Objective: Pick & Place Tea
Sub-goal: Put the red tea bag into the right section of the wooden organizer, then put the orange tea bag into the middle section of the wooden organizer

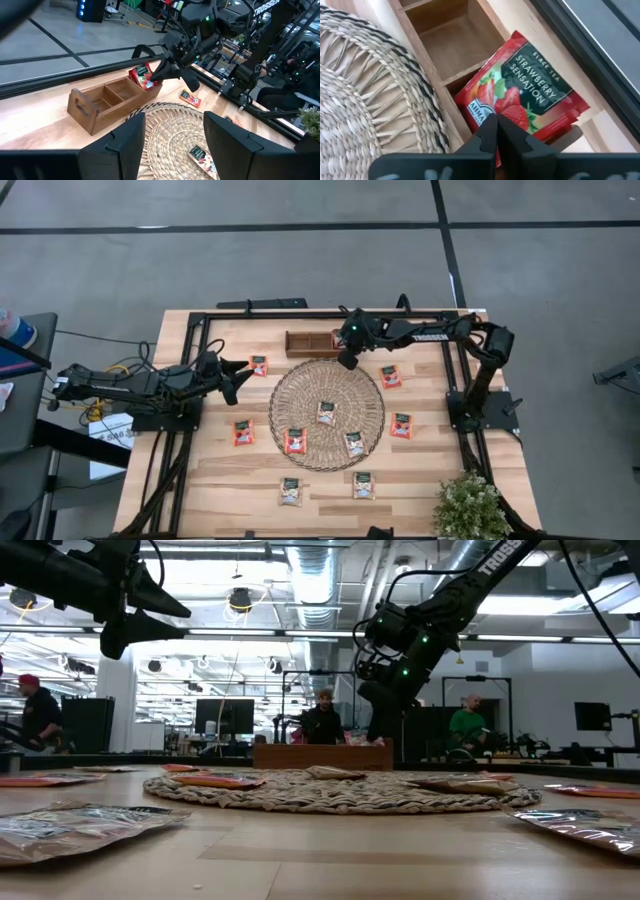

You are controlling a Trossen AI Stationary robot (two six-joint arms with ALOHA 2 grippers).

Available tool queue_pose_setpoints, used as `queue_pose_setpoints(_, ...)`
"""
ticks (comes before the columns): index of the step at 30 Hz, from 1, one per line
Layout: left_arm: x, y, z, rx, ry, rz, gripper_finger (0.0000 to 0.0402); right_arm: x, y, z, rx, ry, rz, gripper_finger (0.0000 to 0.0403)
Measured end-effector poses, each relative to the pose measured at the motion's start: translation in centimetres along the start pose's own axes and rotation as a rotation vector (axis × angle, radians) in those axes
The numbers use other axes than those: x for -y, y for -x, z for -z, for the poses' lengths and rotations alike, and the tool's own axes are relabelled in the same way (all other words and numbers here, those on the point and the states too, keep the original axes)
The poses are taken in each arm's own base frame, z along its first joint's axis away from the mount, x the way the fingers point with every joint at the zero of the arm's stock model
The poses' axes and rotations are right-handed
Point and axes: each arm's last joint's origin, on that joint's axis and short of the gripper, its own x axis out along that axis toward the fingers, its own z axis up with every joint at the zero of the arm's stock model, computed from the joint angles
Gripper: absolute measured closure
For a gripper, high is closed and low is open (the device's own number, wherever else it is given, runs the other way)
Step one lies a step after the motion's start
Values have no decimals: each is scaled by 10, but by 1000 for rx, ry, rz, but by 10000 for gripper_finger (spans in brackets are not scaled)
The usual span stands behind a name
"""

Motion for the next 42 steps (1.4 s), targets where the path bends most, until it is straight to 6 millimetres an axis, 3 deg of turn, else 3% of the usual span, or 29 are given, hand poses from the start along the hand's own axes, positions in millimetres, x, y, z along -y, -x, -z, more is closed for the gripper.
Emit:
queue_pose_setpoints(12,0,0,0,-1,2,3,208,-10,-16,6,-55,8,2,403)
queue_pose_setpoints(23,0,0,0,-2,5,5,208,-9,-1,-2,-101,51,30,403)
queue_pose_setpoints(27,0,0,0,-2,-4,5,208,-10,4,-16,-54,68,30,403)
queue_pose_setpoints(34,0,0,0,-2,-5,5,208,5,31,-56,-4,127,104,403)
queue_pose_setpoints(38,0,0,0,-2,-5,5,208,19,58,-80,-28,147,116,403)
queue_pose_setpoints(42,0,0,0,-2,-6,4,208,14,95,-86,-11,208,76,403)
